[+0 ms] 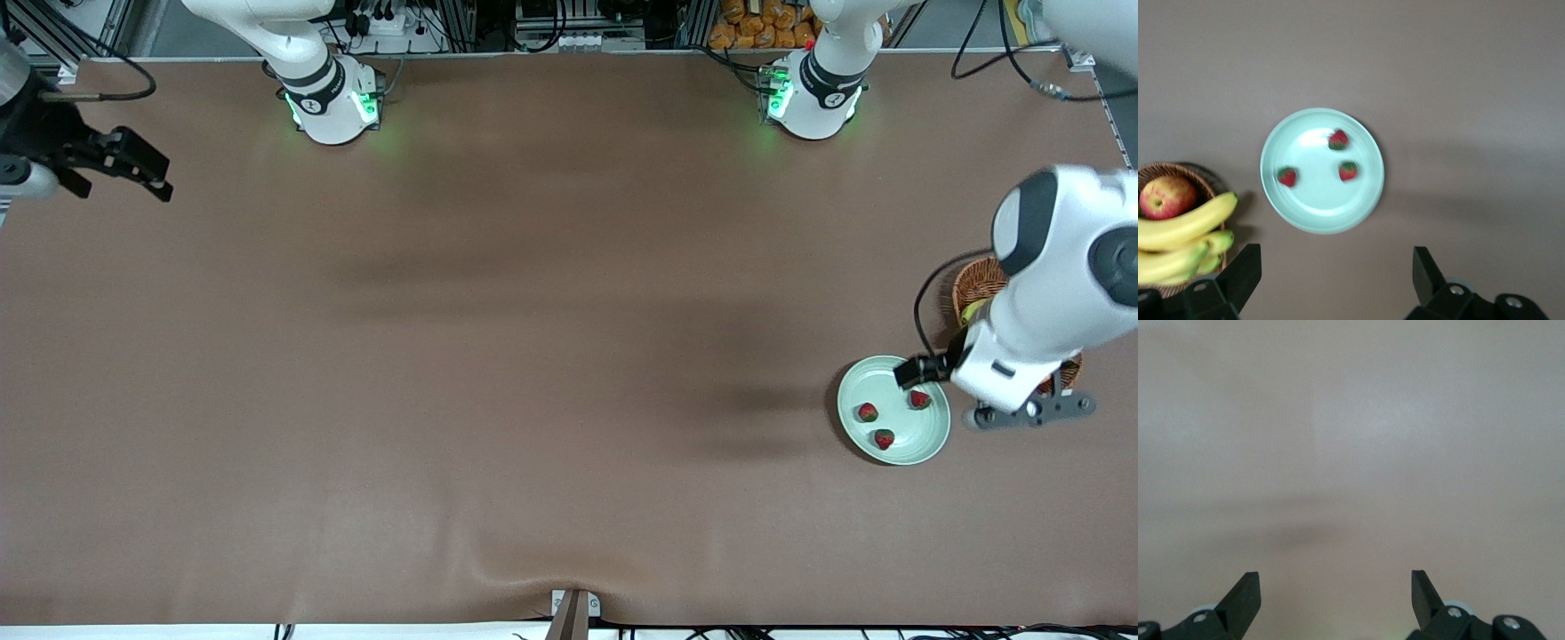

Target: Collect all strawberries into plate

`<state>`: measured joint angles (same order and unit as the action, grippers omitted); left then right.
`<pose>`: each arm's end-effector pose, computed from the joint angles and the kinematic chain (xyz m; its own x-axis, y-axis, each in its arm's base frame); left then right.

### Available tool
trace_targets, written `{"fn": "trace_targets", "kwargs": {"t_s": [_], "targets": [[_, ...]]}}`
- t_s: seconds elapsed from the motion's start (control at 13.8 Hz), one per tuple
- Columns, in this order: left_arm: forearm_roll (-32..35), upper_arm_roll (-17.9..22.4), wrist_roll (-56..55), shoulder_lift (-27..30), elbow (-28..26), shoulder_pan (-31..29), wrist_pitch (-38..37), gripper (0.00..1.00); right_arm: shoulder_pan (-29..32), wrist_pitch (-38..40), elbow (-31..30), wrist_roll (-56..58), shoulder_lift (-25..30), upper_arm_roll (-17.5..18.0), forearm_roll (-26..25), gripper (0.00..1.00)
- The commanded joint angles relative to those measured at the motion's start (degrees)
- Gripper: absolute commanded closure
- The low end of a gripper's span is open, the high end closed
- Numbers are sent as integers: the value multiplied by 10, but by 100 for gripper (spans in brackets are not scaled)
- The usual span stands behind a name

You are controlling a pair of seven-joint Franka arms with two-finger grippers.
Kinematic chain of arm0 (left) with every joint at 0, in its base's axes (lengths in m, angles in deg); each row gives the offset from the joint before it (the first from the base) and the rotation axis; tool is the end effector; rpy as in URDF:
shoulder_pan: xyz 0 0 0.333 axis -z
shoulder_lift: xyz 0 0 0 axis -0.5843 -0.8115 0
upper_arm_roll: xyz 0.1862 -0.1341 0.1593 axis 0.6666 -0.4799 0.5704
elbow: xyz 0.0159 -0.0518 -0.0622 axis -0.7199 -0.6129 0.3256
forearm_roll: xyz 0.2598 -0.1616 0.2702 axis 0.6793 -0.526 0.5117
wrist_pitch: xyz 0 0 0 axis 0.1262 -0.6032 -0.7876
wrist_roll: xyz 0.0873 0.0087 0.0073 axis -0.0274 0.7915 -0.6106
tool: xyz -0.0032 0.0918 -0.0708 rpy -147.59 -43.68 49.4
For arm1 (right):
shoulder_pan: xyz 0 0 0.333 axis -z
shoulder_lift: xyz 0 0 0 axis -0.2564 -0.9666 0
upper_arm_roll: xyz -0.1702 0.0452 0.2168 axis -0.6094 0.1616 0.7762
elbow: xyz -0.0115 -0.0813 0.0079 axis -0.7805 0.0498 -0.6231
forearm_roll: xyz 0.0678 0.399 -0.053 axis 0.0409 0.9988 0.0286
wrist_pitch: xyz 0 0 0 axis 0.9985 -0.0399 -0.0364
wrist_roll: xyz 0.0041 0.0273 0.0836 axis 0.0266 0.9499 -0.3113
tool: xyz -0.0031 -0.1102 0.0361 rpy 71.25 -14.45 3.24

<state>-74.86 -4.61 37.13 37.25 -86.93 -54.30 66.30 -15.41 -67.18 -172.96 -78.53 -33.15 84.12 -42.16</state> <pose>0.6507 -0.0608 0.4225 0.9953 0.0883 0.0391 0.0912 -0.9928 -0.0777 0.5353 0.0301 0.6137 0.9988 -0.0457 0.0173 -0.0462 -0.9985 0.0297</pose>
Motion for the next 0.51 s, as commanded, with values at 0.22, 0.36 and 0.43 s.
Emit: {"fn": "trace_targets", "kwargs": {"t_s": [0.22, 0.36, 0.43], "targets": [[-116, 204, 126, 202, -126, 156, -47, 0, 12, 48, 122, 9, -90, 3, 0, 0], [-126, 254, 158, 230, -123, 210, -91, 0, 8, 48, 122, 6, -89, 3, -2, 0], [-125, 264, 172, 232, -112, 223, -111, 0, 8, 48, 122, 6, -89, 3, -1, 0]]}}
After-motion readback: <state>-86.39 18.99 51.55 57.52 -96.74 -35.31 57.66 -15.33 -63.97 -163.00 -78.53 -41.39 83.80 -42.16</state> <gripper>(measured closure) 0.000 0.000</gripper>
